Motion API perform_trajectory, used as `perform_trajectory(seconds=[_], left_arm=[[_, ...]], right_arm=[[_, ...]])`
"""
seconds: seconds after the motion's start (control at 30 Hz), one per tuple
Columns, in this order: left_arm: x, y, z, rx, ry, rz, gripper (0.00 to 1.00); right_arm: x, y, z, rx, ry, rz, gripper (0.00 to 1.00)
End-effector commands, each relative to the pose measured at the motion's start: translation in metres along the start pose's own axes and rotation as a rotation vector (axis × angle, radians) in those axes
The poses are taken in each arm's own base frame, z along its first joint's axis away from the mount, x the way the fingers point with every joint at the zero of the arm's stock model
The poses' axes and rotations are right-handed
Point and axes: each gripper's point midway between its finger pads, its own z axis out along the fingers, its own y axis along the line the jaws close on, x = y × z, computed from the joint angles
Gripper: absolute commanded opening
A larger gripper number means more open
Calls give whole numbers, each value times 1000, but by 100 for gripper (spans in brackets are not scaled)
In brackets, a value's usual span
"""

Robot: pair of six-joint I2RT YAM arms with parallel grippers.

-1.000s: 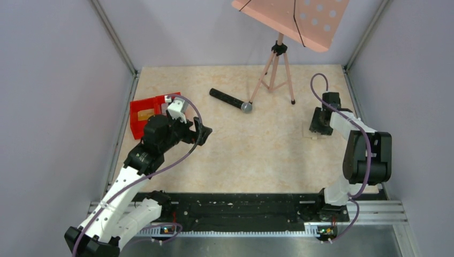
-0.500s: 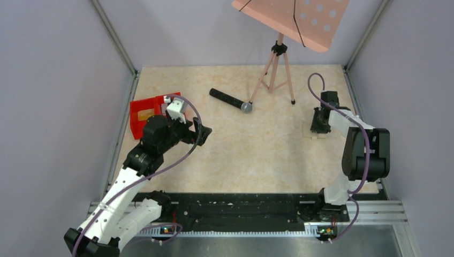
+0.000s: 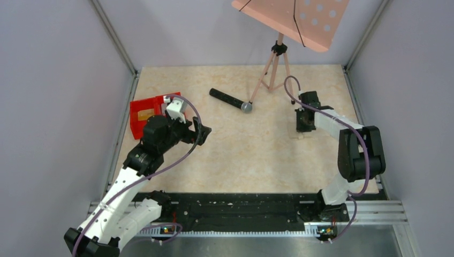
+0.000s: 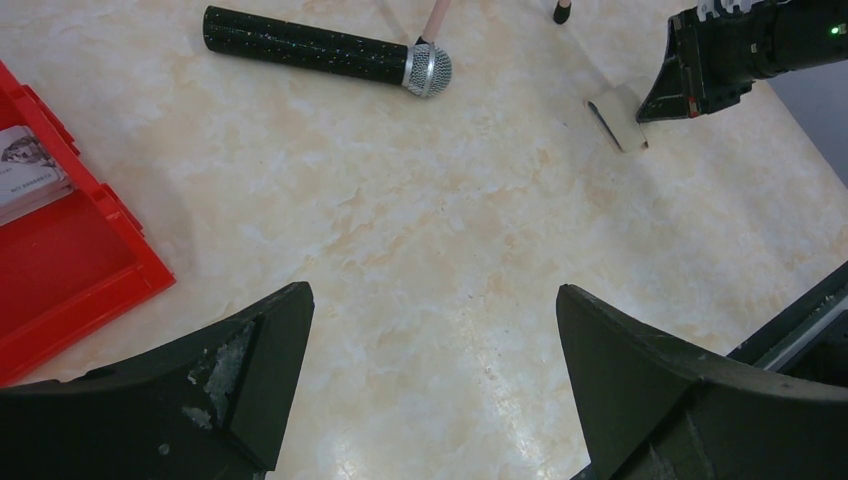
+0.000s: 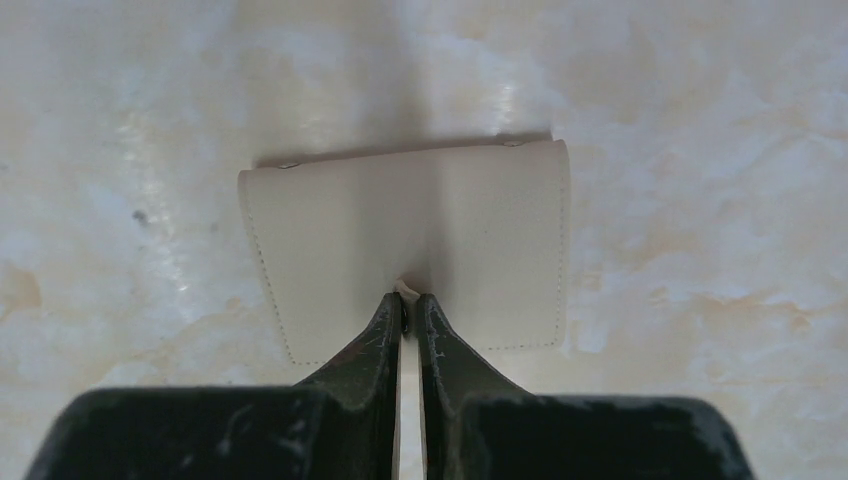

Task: Take the credit cards out of the card holder
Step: Move the card holder to the center of the board.

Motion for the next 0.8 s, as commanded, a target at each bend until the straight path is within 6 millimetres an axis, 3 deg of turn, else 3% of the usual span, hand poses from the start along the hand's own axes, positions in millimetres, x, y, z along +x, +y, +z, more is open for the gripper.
perform_trajectory(seconds=[0.0,0.2,0.47,0.63,0.77], left_arm=[[-9,4,3,-32,-36,-18,97],[4,17,12,-115,36,-97,95],[24,18,21,-155,145,-237,92],[41,15,26,-142,189,-306,90],[53,12,27,-131,217,-356,89]], right_arm=[[-4,49,-16,-138,-54,-113,0],[16,123,-46,-343,-111,-260,0],[66,194,-75,-517,-133,-411,0],[97,228,-88,-602,-151,-497,0],[112,241,-97,-647,-173,-533,0]])
